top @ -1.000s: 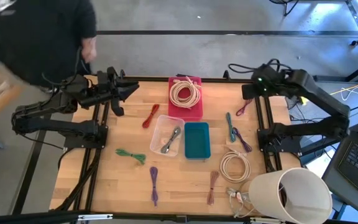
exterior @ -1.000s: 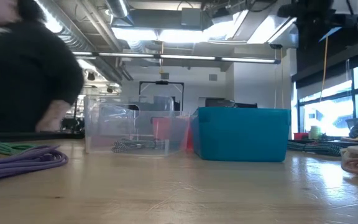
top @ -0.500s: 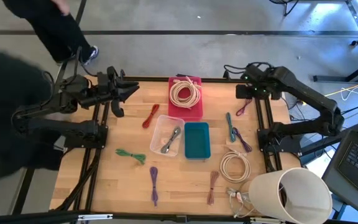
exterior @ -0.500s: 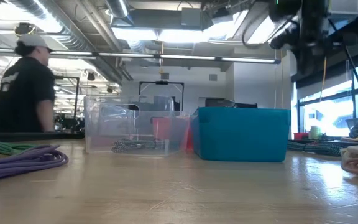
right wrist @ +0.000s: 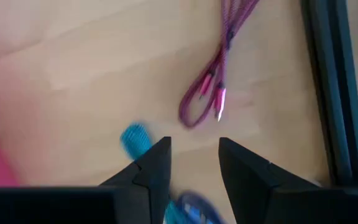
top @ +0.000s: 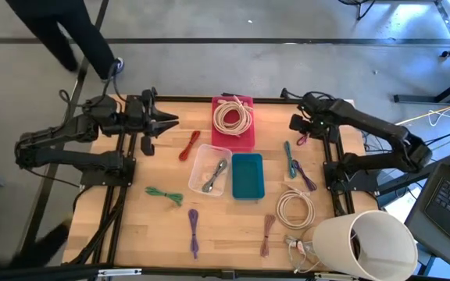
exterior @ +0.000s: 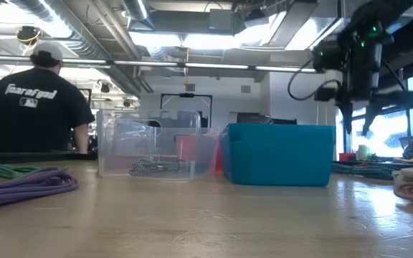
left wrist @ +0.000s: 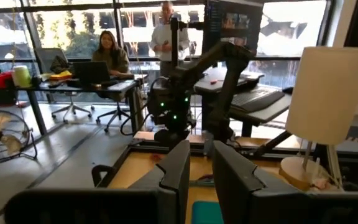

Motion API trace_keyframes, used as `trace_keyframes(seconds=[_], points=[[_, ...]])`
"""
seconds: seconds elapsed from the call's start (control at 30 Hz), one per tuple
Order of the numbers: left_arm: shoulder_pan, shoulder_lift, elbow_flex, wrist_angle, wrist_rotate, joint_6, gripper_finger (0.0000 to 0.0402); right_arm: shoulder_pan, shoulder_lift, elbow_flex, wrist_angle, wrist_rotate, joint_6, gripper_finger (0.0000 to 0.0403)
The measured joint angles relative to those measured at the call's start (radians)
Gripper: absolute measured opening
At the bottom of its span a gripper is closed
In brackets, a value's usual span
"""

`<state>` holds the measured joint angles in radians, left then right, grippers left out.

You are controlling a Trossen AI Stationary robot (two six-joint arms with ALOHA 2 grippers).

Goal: Pick & Place USB Port
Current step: Put the black and pink charger cable into the transparent bin

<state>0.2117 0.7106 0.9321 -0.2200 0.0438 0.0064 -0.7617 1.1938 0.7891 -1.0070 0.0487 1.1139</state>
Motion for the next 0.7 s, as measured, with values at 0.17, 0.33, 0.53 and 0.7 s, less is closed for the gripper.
trace_keyframes(seconds=[0.17, 0.33, 0.53, 0.7], points=[[0.002, 0.004, 0.000, 0.019, -0.055, -0.011, 0.0059, -0.091, 0.000, -0.106, 0.174, 0.002, -0.051, 0.0138], [0.002, 0.017, 0.000, 0.028, -0.094, 0.004, 0.0059, -0.169, 0.000, -0.175, 0.311, 0.010, -0.104, 0.0138], [0.002, 0.022, 0.000, 0.018, -0.112, 0.003, 0.0059, -0.227, 0.000, -0.234, 0.381, 0.011, -0.135, 0.0138], [0.002, 0.024, 0.000, 0.021, -0.146, 0.025, 0.0059, -0.238, 0.000, -0.278, 0.416, 0.011, -0.157, 0.0138]])
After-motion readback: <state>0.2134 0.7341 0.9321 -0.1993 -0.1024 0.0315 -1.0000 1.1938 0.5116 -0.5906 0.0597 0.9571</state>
